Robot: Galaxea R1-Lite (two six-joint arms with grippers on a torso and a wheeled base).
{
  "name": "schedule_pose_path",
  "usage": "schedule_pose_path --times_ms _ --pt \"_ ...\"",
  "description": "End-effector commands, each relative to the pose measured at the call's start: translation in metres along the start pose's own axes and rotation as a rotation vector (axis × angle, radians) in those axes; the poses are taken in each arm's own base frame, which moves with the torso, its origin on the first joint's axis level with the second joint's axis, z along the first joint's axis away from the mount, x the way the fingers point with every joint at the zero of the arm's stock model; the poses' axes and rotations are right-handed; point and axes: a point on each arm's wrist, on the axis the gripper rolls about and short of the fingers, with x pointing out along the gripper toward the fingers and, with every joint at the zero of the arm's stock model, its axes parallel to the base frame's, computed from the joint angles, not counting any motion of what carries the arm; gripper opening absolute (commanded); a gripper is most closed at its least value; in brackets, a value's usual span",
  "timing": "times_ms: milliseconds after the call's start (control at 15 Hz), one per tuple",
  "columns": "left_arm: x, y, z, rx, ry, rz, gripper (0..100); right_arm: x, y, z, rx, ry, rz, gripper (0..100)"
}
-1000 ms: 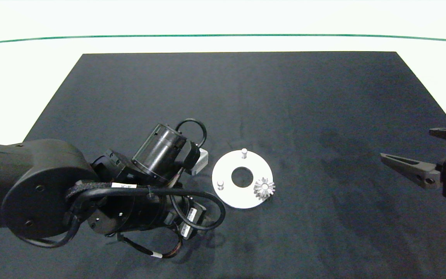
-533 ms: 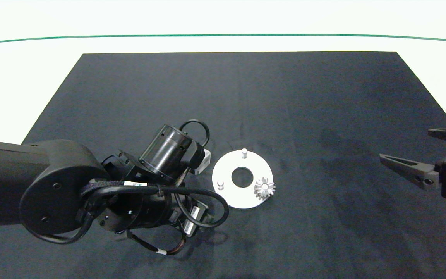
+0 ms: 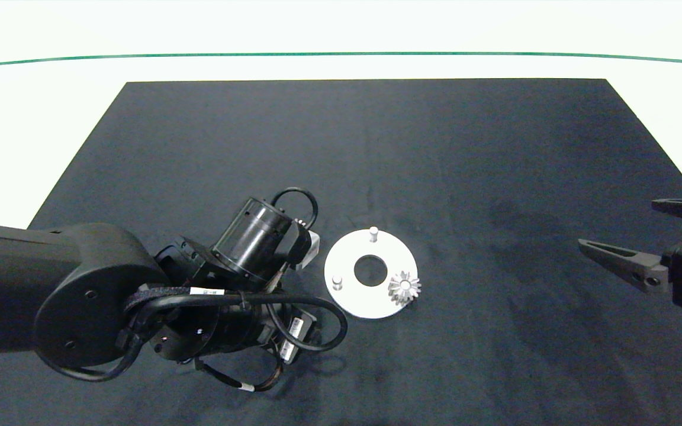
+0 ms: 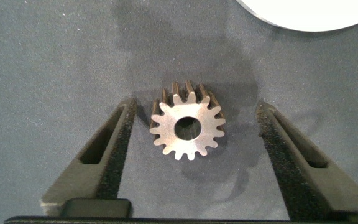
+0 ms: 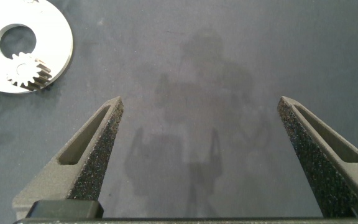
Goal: Install three planetary gears onto the carrier pins
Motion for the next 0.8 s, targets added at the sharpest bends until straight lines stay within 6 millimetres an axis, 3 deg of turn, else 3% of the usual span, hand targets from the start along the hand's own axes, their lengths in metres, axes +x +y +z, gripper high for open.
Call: schedule_pose_path --times_ms 67,800 --pt "-0.0002 0.0018 -0.0009 -0.005 0.003 0.006 69 0.0001 0.0001 0.0 -0.002 0.0 0.0 100" --pt "-0.0013 0.0022 -0.0025 -0.003 0.004 0.007 47 -0.0013 -0.0002 0.0004 -0.001 -0.006 -0.001 100"
